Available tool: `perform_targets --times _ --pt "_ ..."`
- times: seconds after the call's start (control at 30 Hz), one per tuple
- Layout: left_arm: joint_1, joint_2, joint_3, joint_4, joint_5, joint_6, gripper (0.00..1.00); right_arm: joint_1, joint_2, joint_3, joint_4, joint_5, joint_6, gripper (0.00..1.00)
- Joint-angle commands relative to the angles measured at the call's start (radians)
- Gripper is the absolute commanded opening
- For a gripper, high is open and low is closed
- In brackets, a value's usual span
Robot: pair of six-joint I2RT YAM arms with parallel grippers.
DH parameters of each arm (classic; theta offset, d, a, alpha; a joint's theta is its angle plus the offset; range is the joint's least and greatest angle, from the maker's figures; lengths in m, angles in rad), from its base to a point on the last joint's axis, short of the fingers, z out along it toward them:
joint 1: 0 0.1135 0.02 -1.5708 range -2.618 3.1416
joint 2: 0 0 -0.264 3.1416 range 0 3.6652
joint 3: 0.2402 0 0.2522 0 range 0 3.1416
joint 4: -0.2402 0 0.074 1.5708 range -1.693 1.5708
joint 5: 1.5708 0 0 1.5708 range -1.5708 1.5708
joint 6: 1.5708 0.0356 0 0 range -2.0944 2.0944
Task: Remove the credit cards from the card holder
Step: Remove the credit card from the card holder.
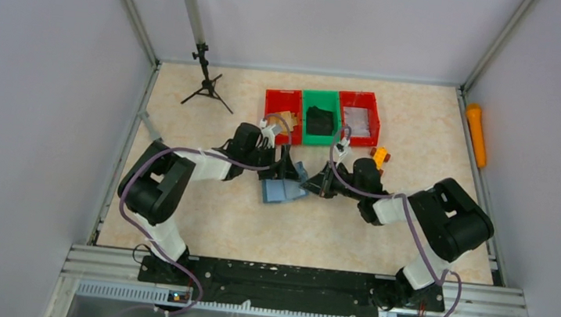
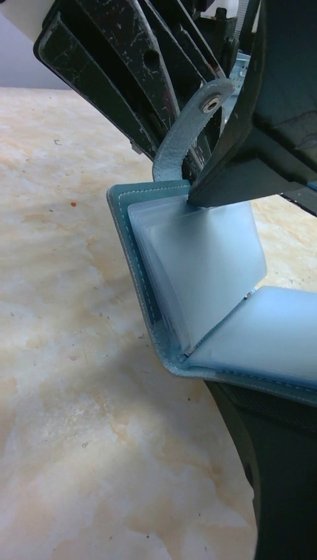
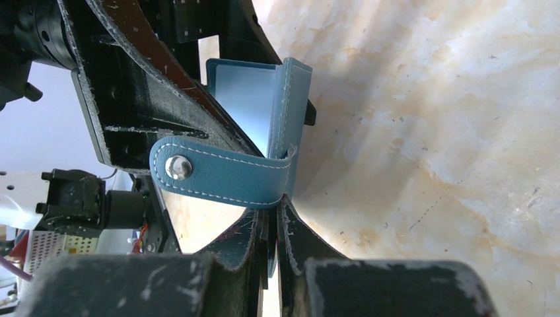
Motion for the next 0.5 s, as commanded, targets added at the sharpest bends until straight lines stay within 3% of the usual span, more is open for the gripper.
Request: perform_targets --times 0.0,0.17,0.47 --pt "-0.006 0.008 0.031 0.010 -0.003 0.013 0.78 0.026 -0.038 0.008 0.149 -0.073 0.003 0.06" --pt "-0.001 0.007 0.031 0.005 -0.007 0.018 0.53 0.027 -0.036 0.005 0.152 -0.070 0.005 0.15" --pt "0.012 -0.006 0.020 0.015 -0.007 0.013 0.41 0.027 -0.027 0.010 0.129 -0.051 0.008 0.21"
